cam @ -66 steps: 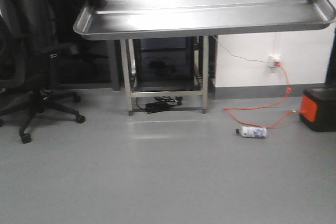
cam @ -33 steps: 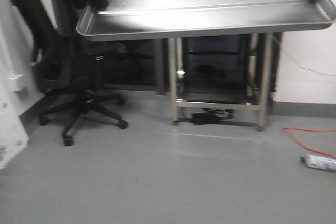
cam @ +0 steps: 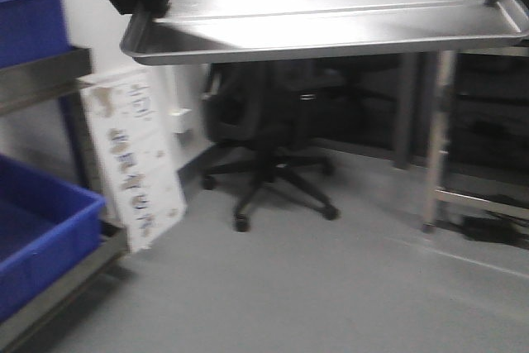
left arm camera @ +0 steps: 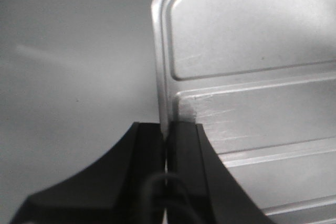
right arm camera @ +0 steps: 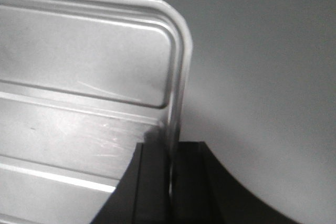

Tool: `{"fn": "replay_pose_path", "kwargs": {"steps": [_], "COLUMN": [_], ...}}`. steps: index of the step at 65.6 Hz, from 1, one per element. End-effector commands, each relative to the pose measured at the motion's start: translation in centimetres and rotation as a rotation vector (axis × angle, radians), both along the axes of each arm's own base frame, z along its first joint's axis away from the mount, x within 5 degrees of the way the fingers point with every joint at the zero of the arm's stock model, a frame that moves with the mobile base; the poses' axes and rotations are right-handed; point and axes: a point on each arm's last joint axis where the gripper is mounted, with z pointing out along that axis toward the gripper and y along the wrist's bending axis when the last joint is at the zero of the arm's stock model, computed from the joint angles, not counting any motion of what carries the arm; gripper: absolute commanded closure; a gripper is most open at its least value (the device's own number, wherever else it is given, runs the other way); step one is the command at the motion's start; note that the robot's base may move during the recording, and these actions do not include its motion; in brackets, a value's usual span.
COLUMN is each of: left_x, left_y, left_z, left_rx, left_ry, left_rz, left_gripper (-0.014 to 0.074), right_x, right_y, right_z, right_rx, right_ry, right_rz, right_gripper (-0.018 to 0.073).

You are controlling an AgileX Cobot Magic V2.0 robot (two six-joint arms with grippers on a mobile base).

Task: Grab silver tray and place in blue box
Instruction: 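Keep holding the tray while the base drives to the blue bin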

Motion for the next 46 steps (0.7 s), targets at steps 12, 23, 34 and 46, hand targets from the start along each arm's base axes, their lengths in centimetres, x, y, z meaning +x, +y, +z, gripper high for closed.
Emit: {"fn": "replay_pose_path", "kwargs": {"steps": [12,23,34,46], "left_x": [-0.81,-0.78,-0.74,-0.74], "left_y": [0.32,0.29,0.25,0.25], "left_z": [1.78,1.72,1.65,1.65], "left_rx": [-0.023,-0.022,-0.020,-0.020], "left_ry": [-0.048,-0.047,-0.045,-0.045], "left_rz": [-0.046,-0.046,-0.046,-0.046], "left_gripper": [0.0701,0.0701,0.0701,0.0701], "right_x": [-0.04,-0.04,-0.04,-0.04], "right_y": [-0.26,-0.26,-0.26,-0.26], "right_z": [2.33,2.33,2.33,2.33], "right_rx": [0.027,0.027,0.027,0.027], "right_ry": [-0.150,-0.150,-0.150,-0.150], "right_rz": [0.022,0.022,0.022,0.022], "right_gripper": [0.0502,0.0502,0.0502,0.0502]}}
